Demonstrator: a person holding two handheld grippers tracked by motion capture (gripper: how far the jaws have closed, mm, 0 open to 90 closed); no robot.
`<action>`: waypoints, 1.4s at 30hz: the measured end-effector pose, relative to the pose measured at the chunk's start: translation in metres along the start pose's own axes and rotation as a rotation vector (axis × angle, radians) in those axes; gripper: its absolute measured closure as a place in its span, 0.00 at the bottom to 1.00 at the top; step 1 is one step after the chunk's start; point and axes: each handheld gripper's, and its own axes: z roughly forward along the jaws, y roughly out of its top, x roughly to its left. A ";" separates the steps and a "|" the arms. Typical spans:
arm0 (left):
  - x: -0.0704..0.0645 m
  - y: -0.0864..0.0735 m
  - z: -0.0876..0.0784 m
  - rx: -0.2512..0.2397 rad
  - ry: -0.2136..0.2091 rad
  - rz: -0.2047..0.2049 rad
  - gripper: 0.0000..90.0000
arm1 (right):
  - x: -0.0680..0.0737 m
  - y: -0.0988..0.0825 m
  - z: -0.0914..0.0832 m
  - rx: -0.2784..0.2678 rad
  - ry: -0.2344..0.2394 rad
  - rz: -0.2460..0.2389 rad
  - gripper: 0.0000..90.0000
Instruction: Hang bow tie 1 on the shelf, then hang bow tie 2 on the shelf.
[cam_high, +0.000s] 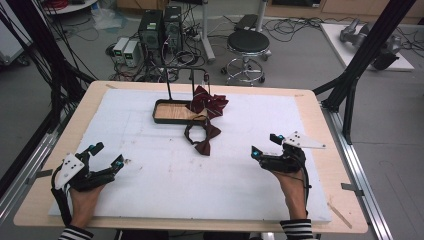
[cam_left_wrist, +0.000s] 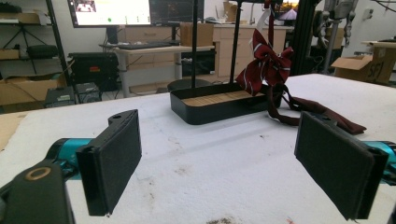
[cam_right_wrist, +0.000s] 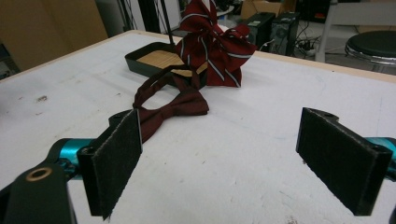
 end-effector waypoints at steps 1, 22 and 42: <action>0.000 0.000 0.000 0.000 0.001 0.000 0.17 | 0.000 -0.001 0.000 -0.009 -0.002 -0.001 0.15; 0.000 0.000 0.000 0.000 0.005 0.000 0.17 | -0.001 0.000 0.004 0.003 0.003 0.008 0.15; 0.000 0.000 0.000 -0.003 0.005 -0.007 0.17 | 0.017 0.023 0.036 0.098 0.006 -0.005 0.14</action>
